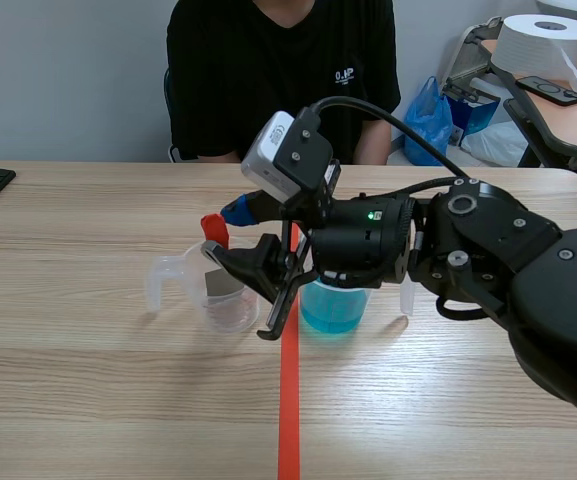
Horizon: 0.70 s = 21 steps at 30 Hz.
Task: Do the redox reaction experiment.
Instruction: 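Lift the metal plate out of the left beaker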
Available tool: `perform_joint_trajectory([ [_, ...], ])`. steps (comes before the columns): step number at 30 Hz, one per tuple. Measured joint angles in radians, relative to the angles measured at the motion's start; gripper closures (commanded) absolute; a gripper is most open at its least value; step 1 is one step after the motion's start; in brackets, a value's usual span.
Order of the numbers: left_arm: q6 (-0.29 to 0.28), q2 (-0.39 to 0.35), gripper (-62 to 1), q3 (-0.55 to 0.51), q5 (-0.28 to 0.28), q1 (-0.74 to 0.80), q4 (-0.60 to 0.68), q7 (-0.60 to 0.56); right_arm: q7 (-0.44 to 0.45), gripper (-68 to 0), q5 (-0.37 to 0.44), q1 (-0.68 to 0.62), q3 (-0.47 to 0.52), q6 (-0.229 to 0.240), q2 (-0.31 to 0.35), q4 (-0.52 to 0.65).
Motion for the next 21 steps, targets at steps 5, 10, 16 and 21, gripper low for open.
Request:
perform_joint_trajectory([
  [5,0.000,0.000,-4.0,0.000,0.001,0.000,0.000,0.032,0.006,-7.2,0.000,0.000,0.000,0.000,0.000,0.000],
  [10,0.000,0.000,-4.0,0.000,0.001,0.000,0.000,0.031,0.014,-1.6,0.000,0.000,0.000,-0.002,0.000,0.000],
  [16,-0.001,0.000,-4.0,0.000,0.001,0.000,0.000,0.021,0.055,-1.7,0.000,0.001,0.000,-0.003,0.000,0.000],
  [21,-0.010,0.000,-4.0,0.000,0.000,0.000,0.000,0.022,0.045,-1.7,0.000,0.018,0.000,-0.002,0.000,0.001],
])
